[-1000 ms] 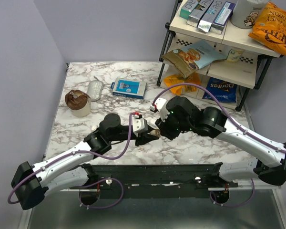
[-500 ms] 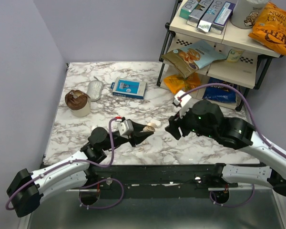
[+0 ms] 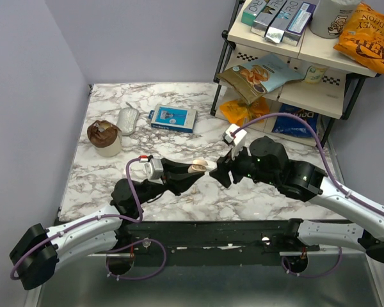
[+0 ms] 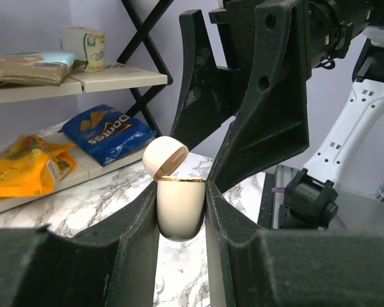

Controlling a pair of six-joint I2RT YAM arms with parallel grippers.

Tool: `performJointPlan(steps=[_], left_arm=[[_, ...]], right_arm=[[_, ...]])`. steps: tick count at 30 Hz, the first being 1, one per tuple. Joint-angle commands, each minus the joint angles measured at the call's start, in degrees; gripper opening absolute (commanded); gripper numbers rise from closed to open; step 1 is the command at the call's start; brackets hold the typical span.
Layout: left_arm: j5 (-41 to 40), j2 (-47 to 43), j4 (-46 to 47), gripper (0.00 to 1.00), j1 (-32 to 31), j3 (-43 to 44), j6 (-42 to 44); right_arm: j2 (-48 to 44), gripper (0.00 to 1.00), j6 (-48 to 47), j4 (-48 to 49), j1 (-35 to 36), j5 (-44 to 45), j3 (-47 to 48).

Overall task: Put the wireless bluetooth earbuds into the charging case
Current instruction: Adjust the charging case.

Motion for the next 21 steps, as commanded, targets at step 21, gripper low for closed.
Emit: performJointPlan(steps=[21], left_arm=[[8.29, -0.73, -1.41, 0.0, -1.73, 2.58, -0.24]], right_arm=[[2.71, 0.44, -1.71, 9.79, -0.13, -4.38, 2.33]])
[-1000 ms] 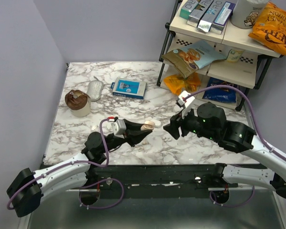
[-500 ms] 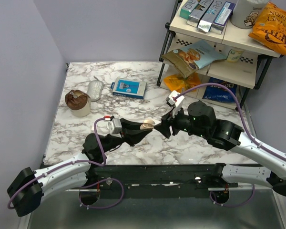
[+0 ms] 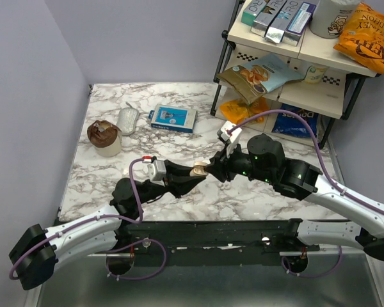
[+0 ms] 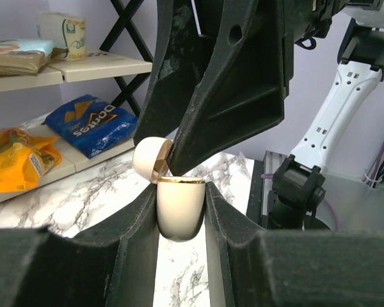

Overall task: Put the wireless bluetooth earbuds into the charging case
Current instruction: Adjust the charging case, then pick up the earbud from the center of the board.

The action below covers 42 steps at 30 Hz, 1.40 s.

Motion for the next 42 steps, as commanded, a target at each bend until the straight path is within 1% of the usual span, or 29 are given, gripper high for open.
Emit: performJointPlan(steps=[1, 3, 5, 6, 9, 12, 17, 19, 20, 21, 24, 27, 32, 33, 35, 36, 37, 40, 41, 42], left_arm=[[5.59, 0.16, 1.54, 0.0, -1.12, 2.23, -0.39], [6.81, 0.34, 1.89, 0.0, -1.12, 2.23, -0.66], [7.69, 0.52, 2.42, 0.0, -1.12, 2.14, -1.1], [7.96, 0.52, 2.6, 0.0, -1.12, 2.14, -1.19], [8.92, 1.04, 3.39, 0.0, -1.12, 2.14, -1.62], [9.63, 1.4, 3.04, 0.0, -1.12, 2.58, -1.63], [9.98, 1.75, 1.72, 0.0, -1.12, 2.93, -1.45], [9.98, 1.66, 1.19, 0.0, -1.12, 2.93, -1.27], [9.55, 1.57, 0.84, 0.0, -1.12, 2.93, -1.27], [9.28, 1.48, 0.75, 0.0, -1.12, 2.76, -1.01], [8.05, 0.87, 0.66, 0.0, -1.12, 2.14, -0.92], [6.65, -0.01, 0.23, 0.0, -1.12, 1.61, -0.57], [3.31, -2.55, -1.62, 0.0, -1.12, 0.82, 0.39], [2.17, -3.26, -2.4, 0.0, -1.12, 0.12, 0.48], [-1.25, -5.71, -2.59, 0.0, -1.12, -0.93, 0.57], [-2.57, -6.68, -2.59, 0.0, -1.12, -2.33, 0.31], [-4.76, -8.34, -2.15, 0.0, -1.12, -3.13, 0.31], [-7.76, -11.33, -2.41, 0.0, -1.2, -5.68, 0.13], [-8.9, -11.7, -1.72, 0.0, -1.29, -6.55, -0.04], [-9.17, -11.96, 0.29, 0.0, -1.29, -8.13, -0.48]], right_arm=[[0.46, 0.41, -0.81, 2.78, -0.05, -1.69, 1.56], [0.02, 0.33, -1.34, 3.13, -0.05, -4.67, 1.21], [-0.41, 0.29, -1.6, 3.13, -0.05, -5.12, 0.95], [-0.5, 0.26, -1.69, 3.13, -0.05, -5.29, 0.6], [-0.86, 0.21, -1.87, 2.96, -0.05, -5.82, 0.25], [-1.12, 0.18, -2.48, 2.34, -0.05, -6.09, 0.24], [-0.94, 0.17, -3.62, 0.67, -0.05, -5.82, 0.77], [-0.86, 0.2, -3.71, 0.41, -0.05, -5.91, 0.86], [-0.86, 0.23, -3.45, 0.23, -0.05, -5.74, 1.03], [-0.86, 0.36, -3.1, 0.23, -0.05, -5.47, 1.04], [-1.21, 0.55, -2.13, 0.23, -0.05, -4.95, 1.3], [-1.73, 0.62, -1.52, 0.23, -0.05, -4.68, 1.74], [-4.01, 0.65, -0.47, -0.38, -0.05, -2.93, 2.27], [-6.28, 0.65, -0.2, -0.3, -0.13, 0.04, 1.92], [-9.19, 0.65, 0.59, 0.4, -0.13, 3.74, -1.76], [-10.95, 0.65, 0.94, 1.71, -0.31, 7.15, -3.6], [-13.66, 0.65, 1.47, 2.16, -0.57, 8.93, -8.23], [-17.72, 0.65, 5.85, 3.48, -2.15, 12.27, -15.38], [-18.08, 0.64, 8.56, 4.0, -2.33, 13.33, -20.36], [-18.34, 0.63, 9.81, 5.31, -2.33, 14.03, -22.5]])
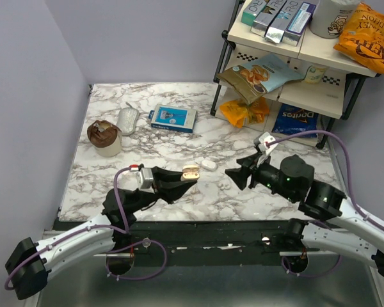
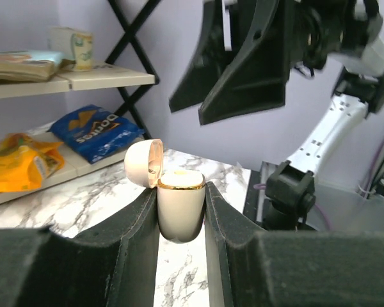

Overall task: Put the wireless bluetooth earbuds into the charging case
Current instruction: Pick up the earbud from the center of the board.

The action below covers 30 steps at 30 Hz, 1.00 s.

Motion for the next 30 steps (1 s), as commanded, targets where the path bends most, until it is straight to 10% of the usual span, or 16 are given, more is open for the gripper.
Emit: performJointPlan(steps=[1, 9, 30], left_arm=[[-5.99, -2.17, 4.26, 0.0, -0.57, -4.4, -0.35], [-7.03, 0.2, 19.56, 0.0, -1.19, -10.99, -4.22], [-31.39, -25.82, -16.81, 0.0, -4.26, -7.67, 1.93]], right_arm=[[-0.82, 0.62, 8.26, 2.79, -0.87, 8.55, -11.97], [4.33, 0.57, 12.5, 13.7, -0.78, 0.41, -22.11], [40.92, 0.52, 24.18, 34.34, -0.6, -15.96, -13.93]])
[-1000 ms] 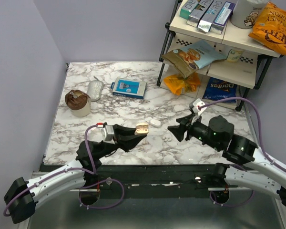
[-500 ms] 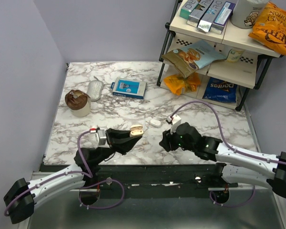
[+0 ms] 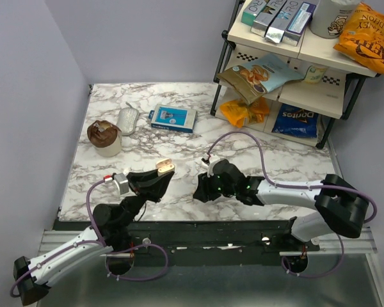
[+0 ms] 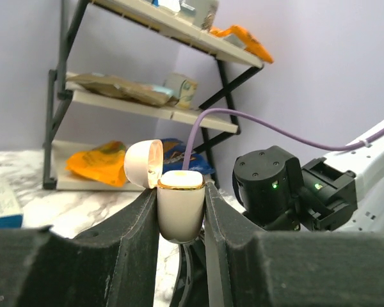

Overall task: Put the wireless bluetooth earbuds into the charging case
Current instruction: Pick up the earbud from the center of the board.

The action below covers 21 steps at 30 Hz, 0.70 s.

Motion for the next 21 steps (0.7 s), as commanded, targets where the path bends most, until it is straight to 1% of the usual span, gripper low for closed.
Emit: performJointPlan(steps=[1, 3, 7, 21], left_arm=[[-4.46, 1.2, -5.1, 0.0, -0.61, 1.15, 0.99], [-4.28, 1.82, -5.28, 0.0, -0.7, 1.67, 1.17], [-3.93, 2.44, -5.02, 0.0, -0.79, 1.85, 1.17], [-4.98, 1.38, -7.13, 0.0, -1.4, 2.03, 1.08]], right_arm=[[4.29, 0.52, 3.33, 5.61, 0.08, -3.17, 2.94], [5.44, 0.54, 3.25, 5.17, 0.34, -3.44, 3.65], [9.21, 0.53, 2.98, 3.77, 0.51, -2.92, 5.23], [14.84, 0.52, 2.72, 2.97, 0.43, -1.59, 6.46]])
